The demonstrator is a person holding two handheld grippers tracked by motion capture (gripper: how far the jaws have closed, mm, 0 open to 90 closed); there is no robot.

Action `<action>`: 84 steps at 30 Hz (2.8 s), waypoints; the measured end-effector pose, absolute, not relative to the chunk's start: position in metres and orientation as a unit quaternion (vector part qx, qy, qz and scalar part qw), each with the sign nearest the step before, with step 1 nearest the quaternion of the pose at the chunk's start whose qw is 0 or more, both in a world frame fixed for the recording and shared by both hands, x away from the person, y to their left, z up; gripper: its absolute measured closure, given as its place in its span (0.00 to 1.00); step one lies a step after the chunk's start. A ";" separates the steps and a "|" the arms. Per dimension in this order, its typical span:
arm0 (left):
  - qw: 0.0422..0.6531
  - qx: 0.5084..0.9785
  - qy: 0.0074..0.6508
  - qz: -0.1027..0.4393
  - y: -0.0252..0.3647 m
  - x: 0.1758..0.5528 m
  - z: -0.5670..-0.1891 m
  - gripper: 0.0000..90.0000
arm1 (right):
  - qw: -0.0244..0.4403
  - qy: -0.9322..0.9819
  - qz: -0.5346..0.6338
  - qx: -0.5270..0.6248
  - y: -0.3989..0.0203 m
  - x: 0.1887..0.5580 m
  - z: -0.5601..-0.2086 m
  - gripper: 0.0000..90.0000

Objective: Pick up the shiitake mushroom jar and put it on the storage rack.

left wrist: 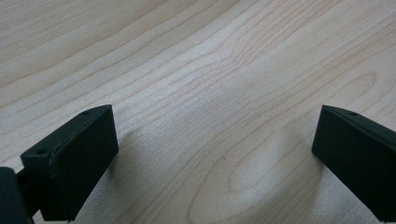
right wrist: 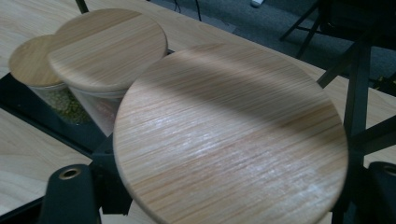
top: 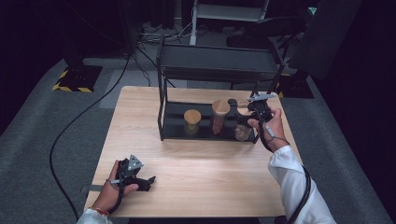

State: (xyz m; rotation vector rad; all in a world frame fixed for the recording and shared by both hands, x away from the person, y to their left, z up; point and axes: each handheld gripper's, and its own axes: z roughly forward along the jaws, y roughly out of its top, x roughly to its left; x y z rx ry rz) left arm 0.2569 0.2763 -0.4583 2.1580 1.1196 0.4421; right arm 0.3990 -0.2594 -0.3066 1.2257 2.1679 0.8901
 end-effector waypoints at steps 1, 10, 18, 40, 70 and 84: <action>0.329 0.825 0.428 0.169 0.276 0.257 -0.458 0.00 | 0.246 0.795 0.325 0.450 -0.259 0.401 -0.307 0.27; 0.329 0.825 0.428 0.169 0.276 0.257 -0.458 0.00 | 0.244 0.790 0.316 0.466 -0.254 0.417 -0.312 0.27; 0.329 0.825 0.428 0.169 0.276 0.257 -0.458 0.00 | 0.244 0.788 0.312 0.472 -0.250 0.425 -0.319 0.27; 0.329 0.825 0.428 0.169 0.276 0.257 -0.458 0.00 | 0.236 0.777 0.326 0.484 -0.252 0.434 -0.336 0.27; 0.329 0.825 0.427 0.169 0.276 0.257 -0.458 0.00 | 0.280 0.778 0.301 0.476 -0.246 0.422 -0.346 0.05; 0.329 0.825 0.428 0.169 0.276 0.257 -0.458 0.00 | 0.295 0.773 0.321 0.461 -0.259 0.404 -0.352 0.04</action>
